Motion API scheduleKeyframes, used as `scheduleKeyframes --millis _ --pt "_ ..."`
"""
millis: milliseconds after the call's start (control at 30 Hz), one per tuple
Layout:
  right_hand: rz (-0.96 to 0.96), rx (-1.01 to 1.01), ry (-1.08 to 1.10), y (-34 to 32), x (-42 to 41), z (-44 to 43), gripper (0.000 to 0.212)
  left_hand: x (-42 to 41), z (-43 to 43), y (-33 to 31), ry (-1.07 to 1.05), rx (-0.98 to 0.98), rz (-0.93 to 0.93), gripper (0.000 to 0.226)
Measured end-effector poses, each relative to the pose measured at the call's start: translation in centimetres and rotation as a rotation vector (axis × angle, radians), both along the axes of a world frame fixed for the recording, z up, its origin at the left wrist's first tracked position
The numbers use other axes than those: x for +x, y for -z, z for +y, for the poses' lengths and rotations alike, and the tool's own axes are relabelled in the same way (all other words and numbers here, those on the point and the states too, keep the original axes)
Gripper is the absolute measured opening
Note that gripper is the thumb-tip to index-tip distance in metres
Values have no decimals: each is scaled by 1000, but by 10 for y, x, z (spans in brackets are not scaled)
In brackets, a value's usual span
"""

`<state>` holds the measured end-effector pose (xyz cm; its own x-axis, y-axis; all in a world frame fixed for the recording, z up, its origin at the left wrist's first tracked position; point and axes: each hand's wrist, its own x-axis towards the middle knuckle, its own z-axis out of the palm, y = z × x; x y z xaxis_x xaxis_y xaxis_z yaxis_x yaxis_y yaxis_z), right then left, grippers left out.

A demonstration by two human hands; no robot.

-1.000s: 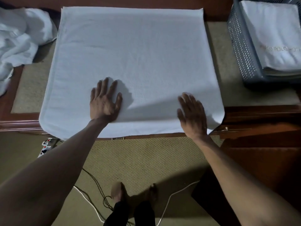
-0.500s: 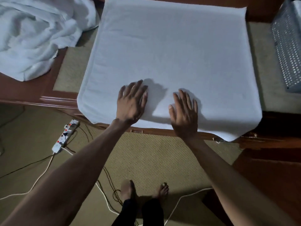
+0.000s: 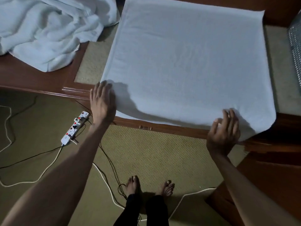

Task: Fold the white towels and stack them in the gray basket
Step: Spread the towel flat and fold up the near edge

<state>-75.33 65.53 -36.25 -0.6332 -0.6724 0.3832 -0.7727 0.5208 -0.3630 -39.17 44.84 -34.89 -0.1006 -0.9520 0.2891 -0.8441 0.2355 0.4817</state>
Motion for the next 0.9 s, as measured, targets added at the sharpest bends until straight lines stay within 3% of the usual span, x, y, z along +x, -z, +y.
scheduleKeyframes --millis 67,133,267,367,467,567,700,800,900 --pt "-152 -77 169 3 6 14 38 -9 28 3 -184 -74 179 31" --pt "-488 -198 456 0 12 12 42 -27 58 5 -447 -25 450 31" --pt "-1275 -411 999 15 1 -13 60 -69 83 3 -867 315 1134 40" --pt "-1760 -621 956 41 -15 -27 89 -85 78 10 -912 686 1536 91" --pt "-1885 -774 723 47 -26 -40 92 -86 67 32 -794 766 1729 117" --pt "-1948 -910 666 50 -34 -42 92 -88 61 41 -752 751 1813 110" --pt "-1923 -973 823 57 -32 -21 89 -89 70 46 -769 801 1925 96" --pt "-1902 -1045 708 55 -30 -6 83 -81 80 46 -672 859 2055 95" --pt "-1840 -1037 666 45 -29 5 81 -69 93 43 -609 888 2027 97"
